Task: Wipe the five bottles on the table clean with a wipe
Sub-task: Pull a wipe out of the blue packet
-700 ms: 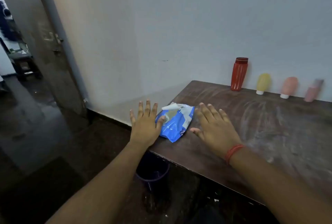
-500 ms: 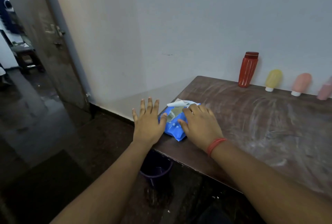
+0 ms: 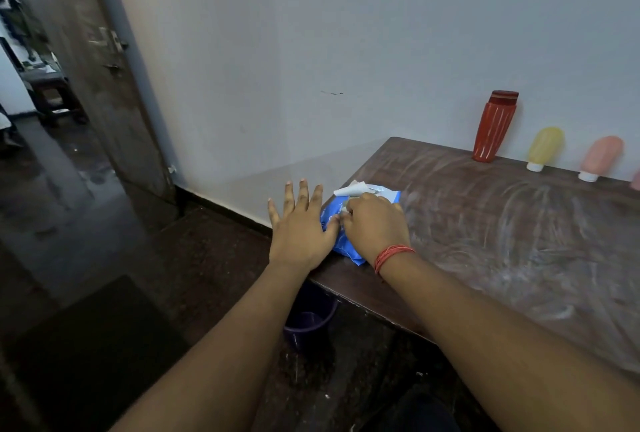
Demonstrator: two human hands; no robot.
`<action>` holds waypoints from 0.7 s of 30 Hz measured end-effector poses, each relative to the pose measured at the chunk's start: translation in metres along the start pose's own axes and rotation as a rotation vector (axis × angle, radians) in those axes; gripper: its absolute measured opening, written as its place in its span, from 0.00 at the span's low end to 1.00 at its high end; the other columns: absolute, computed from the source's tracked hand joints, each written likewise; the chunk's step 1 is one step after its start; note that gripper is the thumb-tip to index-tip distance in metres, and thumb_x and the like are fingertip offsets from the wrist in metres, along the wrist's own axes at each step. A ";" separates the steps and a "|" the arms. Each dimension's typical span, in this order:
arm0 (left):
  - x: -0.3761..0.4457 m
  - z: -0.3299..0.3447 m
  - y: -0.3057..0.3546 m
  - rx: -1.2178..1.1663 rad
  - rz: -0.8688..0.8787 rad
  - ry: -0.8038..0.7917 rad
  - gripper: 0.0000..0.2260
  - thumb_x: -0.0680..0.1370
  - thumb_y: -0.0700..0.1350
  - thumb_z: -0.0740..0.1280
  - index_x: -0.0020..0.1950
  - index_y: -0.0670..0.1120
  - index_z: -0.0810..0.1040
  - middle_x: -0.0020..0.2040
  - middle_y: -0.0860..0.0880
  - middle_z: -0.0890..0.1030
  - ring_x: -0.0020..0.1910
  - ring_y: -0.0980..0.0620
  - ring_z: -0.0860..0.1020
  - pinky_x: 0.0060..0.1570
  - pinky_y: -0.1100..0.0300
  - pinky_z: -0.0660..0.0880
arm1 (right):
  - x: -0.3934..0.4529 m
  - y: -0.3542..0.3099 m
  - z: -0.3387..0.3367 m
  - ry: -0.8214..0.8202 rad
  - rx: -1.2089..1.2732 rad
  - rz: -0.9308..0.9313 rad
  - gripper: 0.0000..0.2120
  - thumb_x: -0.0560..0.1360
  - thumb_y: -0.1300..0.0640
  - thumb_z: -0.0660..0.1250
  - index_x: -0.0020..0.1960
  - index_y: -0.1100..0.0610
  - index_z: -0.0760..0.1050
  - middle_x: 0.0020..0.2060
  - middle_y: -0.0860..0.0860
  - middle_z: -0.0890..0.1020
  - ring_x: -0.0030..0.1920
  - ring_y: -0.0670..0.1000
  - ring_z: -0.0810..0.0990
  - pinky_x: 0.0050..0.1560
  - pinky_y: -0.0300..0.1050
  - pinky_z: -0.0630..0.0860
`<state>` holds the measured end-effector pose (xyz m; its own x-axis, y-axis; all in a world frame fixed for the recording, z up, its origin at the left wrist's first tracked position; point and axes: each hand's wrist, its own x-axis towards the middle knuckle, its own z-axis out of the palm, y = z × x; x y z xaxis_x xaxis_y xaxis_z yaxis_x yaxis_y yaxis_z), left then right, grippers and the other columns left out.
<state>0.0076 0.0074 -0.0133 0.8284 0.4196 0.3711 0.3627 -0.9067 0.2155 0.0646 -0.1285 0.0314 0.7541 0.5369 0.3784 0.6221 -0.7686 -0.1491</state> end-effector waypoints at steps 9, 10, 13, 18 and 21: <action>0.000 0.001 0.000 -0.003 -0.004 -0.001 0.35 0.79 0.69 0.40 0.83 0.54 0.47 0.84 0.47 0.48 0.82 0.44 0.41 0.77 0.35 0.40 | -0.009 -0.004 -0.009 0.122 0.293 0.075 0.12 0.80 0.52 0.60 0.40 0.51 0.78 0.41 0.46 0.77 0.42 0.50 0.77 0.49 0.51 0.75; 0.000 0.001 0.001 -0.003 -0.002 -0.002 0.35 0.79 0.68 0.40 0.83 0.54 0.47 0.84 0.47 0.48 0.82 0.44 0.41 0.77 0.35 0.40 | -0.008 -0.003 -0.010 0.130 0.361 0.086 0.12 0.80 0.53 0.61 0.40 0.53 0.77 0.39 0.45 0.75 0.41 0.50 0.76 0.48 0.50 0.74; 0.000 -0.001 0.002 -0.012 0.000 -0.004 0.36 0.78 0.68 0.40 0.83 0.53 0.47 0.84 0.47 0.49 0.82 0.44 0.42 0.77 0.35 0.41 | -0.006 -0.001 -0.018 0.159 0.633 0.128 0.10 0.79 0.54 0.64 0.41 0.54 0.78 0.37 0.43 0.71 0.37 0.43 0.73 0.43 0.41 0.71; 0.000 -0.002 0.002 -0.007 -0.001 -0.018 0.35 0.79 0.66 0.44 0.83 0.53 0.47 0.84 0.47 0.50 0.82 0.44 0.42 0.77 0.34 0.42 | 0.003 0.007 -0.041 0.211 1.091 0.198 0.09 0.79 0.57 0.66 0.40 0.54 0.77 0.41 0.48 0.78 0.39 0.41 0.76 0.45 0.36 0.74; 0.000 -0.002 0.002 0.004 -0.006 -0.022 0.33 0.81 0.65 0.46 0.83 0.53 0.47 0.84 0.47 0.50 0.82 0.44 0.43 0.78 0.35 0.43 | 0.010 0.016 -0.052 0.221 1.394 0.297 0.08 0.80 0.59 0.62 0.46 0.64 0.74 0.39 0.53 0.78 0.40 0.49 0.79 0.46 0.49 0.81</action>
<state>0.0077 0.0058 -0.0110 0.8353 0.4239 0.3500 0.3694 -0.9044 0.2138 0.0709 -0.1530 0.0800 0.9227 0.2573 0.2872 0.2438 0.1880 -0.9514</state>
